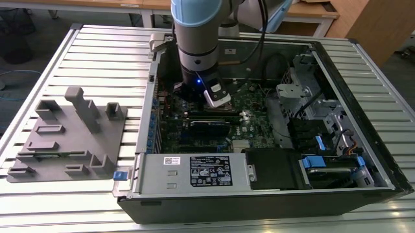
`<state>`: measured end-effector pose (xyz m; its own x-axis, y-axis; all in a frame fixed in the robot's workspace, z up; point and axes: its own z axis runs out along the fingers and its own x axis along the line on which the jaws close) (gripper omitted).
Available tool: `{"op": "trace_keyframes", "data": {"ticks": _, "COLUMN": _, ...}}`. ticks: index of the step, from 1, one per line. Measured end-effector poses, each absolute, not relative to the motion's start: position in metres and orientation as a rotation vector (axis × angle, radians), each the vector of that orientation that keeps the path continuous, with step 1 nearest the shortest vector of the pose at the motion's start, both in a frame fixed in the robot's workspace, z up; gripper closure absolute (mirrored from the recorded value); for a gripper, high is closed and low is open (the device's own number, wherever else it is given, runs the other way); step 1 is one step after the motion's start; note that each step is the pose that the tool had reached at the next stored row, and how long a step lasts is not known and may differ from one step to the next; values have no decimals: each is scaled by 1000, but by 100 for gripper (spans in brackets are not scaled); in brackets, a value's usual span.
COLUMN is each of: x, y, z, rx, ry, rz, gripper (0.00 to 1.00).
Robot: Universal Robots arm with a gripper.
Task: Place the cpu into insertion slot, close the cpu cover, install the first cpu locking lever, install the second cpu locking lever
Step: 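Install the second cpu locking lever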
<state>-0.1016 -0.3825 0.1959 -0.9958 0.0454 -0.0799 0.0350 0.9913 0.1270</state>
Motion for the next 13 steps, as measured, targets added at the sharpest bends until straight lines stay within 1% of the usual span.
{"op": "trace_keyframes", "data": {"ticks": 13, "x": -105, "y": -384, "z": 194, "rx": 62, "ry": 3051, "rz": 208, "gripper": 89}}
